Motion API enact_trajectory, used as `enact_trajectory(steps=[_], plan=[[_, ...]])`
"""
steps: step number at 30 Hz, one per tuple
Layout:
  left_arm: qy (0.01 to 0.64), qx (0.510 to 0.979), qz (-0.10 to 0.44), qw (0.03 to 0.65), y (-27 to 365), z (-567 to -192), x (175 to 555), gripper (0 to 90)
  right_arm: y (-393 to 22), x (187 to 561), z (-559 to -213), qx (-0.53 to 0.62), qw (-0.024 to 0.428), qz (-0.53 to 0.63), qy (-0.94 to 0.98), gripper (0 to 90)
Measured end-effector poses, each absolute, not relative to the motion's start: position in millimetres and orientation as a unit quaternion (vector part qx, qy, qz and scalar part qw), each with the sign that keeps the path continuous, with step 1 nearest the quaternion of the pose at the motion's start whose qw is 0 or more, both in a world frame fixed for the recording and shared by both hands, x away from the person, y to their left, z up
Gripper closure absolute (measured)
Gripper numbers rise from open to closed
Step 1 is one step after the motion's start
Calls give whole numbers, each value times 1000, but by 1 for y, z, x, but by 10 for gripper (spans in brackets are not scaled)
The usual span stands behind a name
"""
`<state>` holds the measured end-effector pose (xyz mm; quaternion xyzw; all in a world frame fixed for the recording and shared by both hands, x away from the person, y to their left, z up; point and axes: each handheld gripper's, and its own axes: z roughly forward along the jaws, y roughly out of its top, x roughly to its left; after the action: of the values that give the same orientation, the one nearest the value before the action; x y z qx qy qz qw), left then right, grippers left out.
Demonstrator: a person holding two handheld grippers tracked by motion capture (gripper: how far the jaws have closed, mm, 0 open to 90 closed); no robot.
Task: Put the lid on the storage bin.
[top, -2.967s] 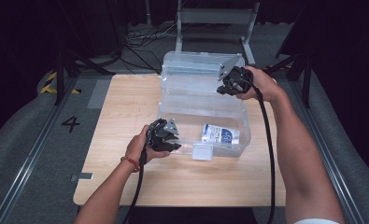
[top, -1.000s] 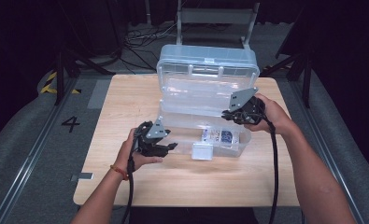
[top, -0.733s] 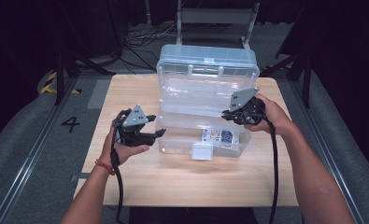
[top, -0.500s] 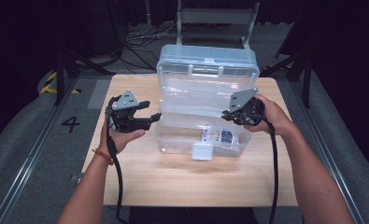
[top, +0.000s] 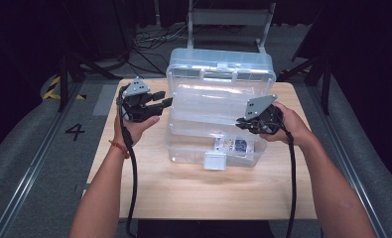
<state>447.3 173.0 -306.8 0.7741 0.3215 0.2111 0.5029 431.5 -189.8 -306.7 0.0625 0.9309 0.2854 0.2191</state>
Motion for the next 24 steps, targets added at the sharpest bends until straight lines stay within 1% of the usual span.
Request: enact_trajectory(steps=[1,2,3,4,5,9,13,17,24], plan=[[315,777,220,499,170,-304,448,668,-189,431,-307,63,218,285,931,829],[315,777,225,496,167,-302,448,703,-189,431,-307,64,219,285,931,828],[312,782,237,485,161,-298,449,758,-191,431,-307,64,221,287,930,826],[312,782,237,485,161,-298,449,780,-191,431,-307,64,221,287,930,826],[309,785,240,481,158,-296,449,780,-191,430,-308,64,222,289,929,827],[294,792,248,475,147,-289,450,855,-192,428,-310,65,221,292,928,827],[294,794,254,468,137,-286,454,889,-192,425,-312,61,223,290,929,827],[295,795,245,470,130,-288,455,887,-193,422,-314,62,224,293,928,821],[286,800,252,463,120,-289,447,894,-195,417,-318,60,228,289,928,817]])
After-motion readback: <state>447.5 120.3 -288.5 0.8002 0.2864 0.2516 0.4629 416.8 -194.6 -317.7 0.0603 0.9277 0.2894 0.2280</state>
